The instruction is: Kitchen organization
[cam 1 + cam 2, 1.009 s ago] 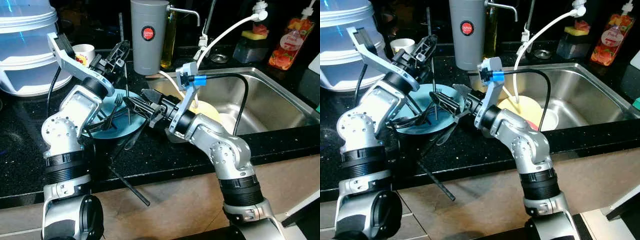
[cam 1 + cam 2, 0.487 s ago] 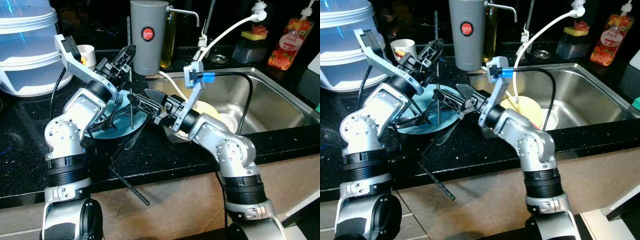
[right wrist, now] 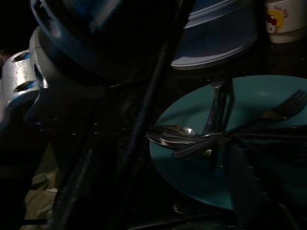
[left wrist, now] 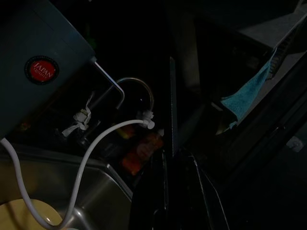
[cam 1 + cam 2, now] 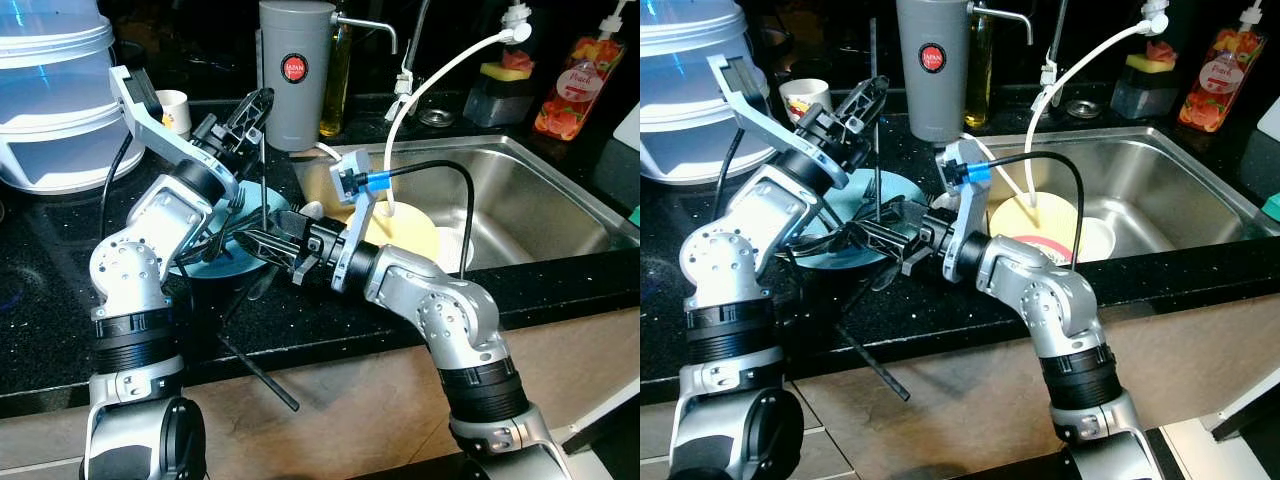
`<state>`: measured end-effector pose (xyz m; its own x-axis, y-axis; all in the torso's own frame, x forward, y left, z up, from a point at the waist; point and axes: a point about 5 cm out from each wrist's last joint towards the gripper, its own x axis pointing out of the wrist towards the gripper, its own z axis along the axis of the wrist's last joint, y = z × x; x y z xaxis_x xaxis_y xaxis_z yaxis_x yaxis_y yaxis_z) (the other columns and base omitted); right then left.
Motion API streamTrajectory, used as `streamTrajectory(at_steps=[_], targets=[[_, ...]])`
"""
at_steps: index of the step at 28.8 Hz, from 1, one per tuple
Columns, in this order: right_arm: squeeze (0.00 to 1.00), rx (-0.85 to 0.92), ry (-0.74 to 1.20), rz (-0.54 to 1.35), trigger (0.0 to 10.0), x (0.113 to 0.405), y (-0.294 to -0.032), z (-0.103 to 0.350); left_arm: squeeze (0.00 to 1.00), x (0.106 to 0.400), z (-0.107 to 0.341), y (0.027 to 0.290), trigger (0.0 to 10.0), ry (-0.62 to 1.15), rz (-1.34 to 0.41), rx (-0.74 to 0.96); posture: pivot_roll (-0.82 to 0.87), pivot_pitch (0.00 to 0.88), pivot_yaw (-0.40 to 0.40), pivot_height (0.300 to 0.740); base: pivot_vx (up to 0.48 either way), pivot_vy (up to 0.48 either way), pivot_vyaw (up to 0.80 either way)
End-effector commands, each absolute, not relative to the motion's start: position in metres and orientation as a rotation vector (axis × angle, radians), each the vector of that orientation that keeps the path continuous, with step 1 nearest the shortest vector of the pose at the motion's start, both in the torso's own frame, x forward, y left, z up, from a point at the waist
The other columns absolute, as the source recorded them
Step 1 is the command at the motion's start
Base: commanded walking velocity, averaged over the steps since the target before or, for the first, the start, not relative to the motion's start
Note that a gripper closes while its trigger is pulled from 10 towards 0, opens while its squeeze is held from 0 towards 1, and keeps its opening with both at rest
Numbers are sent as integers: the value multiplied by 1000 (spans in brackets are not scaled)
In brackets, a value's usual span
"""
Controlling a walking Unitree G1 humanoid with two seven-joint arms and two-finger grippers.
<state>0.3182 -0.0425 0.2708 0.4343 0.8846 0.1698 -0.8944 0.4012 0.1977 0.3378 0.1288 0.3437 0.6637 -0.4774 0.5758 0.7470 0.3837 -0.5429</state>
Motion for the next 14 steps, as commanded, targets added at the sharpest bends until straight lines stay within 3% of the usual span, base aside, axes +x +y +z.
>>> streamTrajectory(at_steps=[1,14], targets=[[0,275,-12,1120,0,318,-42,268,0,335,346,129,0,-366,-813,-870,61,85,11,740,0,0,0],[0,300,-40,1082,0,323,-47,272,0,336,345,129,0,-362,-812,-861,58,81,13,740,0,0,0]])
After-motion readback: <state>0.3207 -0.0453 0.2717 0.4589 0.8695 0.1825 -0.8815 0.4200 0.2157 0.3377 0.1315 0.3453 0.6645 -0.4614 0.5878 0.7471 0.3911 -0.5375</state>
